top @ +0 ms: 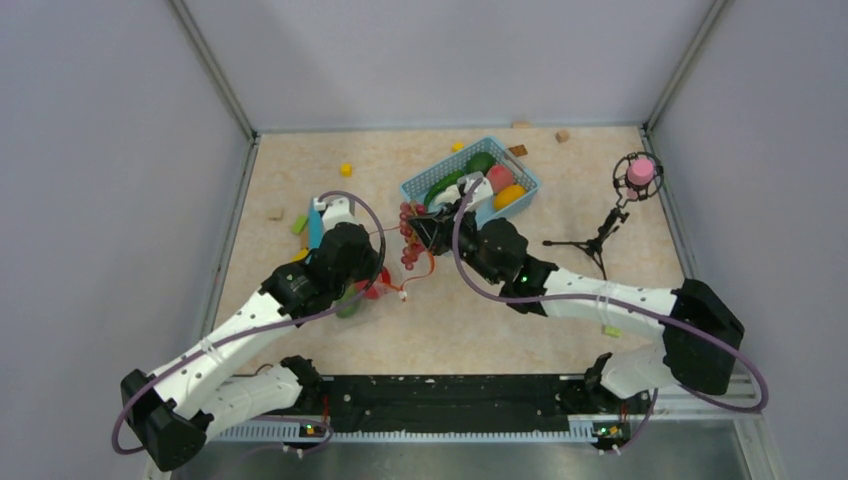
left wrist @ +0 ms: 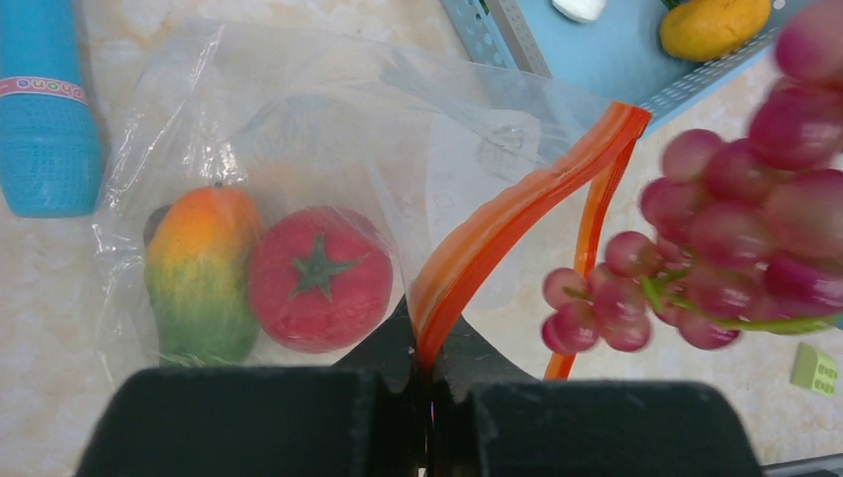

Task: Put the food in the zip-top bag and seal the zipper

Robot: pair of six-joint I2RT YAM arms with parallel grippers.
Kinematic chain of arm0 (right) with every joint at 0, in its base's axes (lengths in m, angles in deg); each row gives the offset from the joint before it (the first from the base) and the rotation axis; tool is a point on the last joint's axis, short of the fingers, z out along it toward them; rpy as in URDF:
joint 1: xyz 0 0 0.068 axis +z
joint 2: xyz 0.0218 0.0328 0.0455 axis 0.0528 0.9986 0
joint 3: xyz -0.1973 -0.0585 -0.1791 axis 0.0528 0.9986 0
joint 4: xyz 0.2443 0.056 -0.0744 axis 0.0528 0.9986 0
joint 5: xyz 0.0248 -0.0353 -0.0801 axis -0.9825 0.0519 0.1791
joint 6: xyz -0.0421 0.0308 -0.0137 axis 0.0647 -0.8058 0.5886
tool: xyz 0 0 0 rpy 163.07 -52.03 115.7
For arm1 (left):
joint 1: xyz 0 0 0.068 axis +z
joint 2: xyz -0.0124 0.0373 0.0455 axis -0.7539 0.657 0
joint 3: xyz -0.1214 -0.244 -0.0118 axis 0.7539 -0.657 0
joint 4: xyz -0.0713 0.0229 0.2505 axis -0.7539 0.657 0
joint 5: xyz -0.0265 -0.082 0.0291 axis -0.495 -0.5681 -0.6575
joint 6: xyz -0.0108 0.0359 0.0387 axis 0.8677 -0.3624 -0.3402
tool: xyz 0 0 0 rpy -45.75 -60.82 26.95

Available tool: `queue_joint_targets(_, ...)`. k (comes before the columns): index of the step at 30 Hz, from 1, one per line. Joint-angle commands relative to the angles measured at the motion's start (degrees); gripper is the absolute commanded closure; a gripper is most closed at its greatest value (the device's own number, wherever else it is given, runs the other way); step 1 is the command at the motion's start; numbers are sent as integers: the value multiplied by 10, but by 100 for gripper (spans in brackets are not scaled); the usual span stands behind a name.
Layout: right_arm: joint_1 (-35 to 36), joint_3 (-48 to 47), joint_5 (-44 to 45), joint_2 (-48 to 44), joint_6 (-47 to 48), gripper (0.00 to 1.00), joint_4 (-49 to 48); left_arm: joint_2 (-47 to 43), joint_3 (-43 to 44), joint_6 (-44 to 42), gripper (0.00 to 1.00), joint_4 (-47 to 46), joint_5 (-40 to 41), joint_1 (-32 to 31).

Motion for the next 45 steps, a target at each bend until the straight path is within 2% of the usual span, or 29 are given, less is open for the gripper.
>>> queue_joint_targets(1, 16, -1, -4, 34, -45, 100, -95, -17, -2, -5, 100, -34, -16, 3)
queue_joint_targets(9, 39, 35, -57, 52, -98, 100, -132, -26, -5, -4, 100, -36, -15, 3)
queue_joint_targets(15, 47, 32, -70, 66, -119, 94, -87, -28, -7, -1, 100, -37, -19, 2)
queue_joint_targets(18, 48, 21, -62, 79, -123, 85, -56, -29, -8, -1, 100, -38, -20, 3)
queue_joint_targets(22, 49, -4, -26, 97, -133, 59, 3, -30, -8, -1, 100, -40, -23, 2)
queue_joint_targets(31, 49, -12, -11, 102, -129, 22, 27, -36, -11, -3, 100, -42, -22, 3)
queue_joint_targets(34, 49, -6, -8, 90, -122, 17, 26, -40, -12, -2, 100, -42, -16, 3)
queue_joint_targets(45, 48, 54, 28, -11, -82, 16, 43, -49, -15, -2, 100, -41, -9, 3)
